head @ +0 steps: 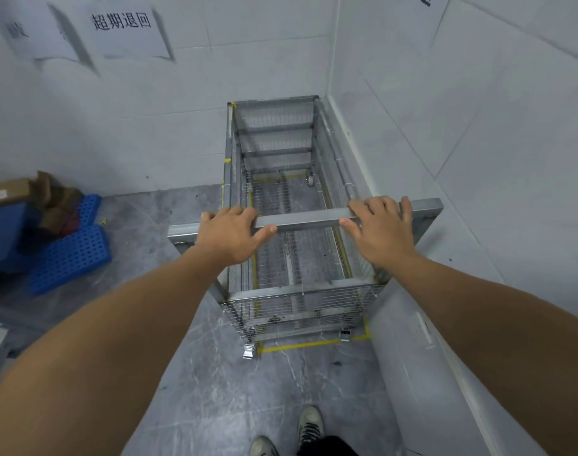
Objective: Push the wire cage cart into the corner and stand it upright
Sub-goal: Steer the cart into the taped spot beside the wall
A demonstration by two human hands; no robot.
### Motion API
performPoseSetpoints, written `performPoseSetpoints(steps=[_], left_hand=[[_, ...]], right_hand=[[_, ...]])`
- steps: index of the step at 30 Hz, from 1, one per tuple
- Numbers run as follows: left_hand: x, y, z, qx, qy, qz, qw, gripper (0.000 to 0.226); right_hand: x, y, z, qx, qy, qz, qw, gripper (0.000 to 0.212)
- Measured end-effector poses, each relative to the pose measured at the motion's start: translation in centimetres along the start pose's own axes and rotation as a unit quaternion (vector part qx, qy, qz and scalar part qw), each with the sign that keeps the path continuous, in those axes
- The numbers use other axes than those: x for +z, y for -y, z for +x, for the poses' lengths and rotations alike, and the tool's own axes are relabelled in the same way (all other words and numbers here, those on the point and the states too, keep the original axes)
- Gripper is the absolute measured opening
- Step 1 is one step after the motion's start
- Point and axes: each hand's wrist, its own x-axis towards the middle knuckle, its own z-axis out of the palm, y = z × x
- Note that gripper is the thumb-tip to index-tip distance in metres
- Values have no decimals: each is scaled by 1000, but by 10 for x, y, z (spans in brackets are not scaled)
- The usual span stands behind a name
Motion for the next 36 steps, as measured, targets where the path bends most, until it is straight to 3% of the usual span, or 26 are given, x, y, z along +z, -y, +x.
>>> performPoseSetpoints(steps=[5, 36], left_hand=[[3, 4, 1, -25, -13, 7, 1000, 75], [-4, -6, -2, -41, -11, -6, 999, 67]], right_hand=[[1, 4, -1, 1, 7, -16, 1000, 43], [8, -3, -1, -12, -52, 19, 998, 44]])
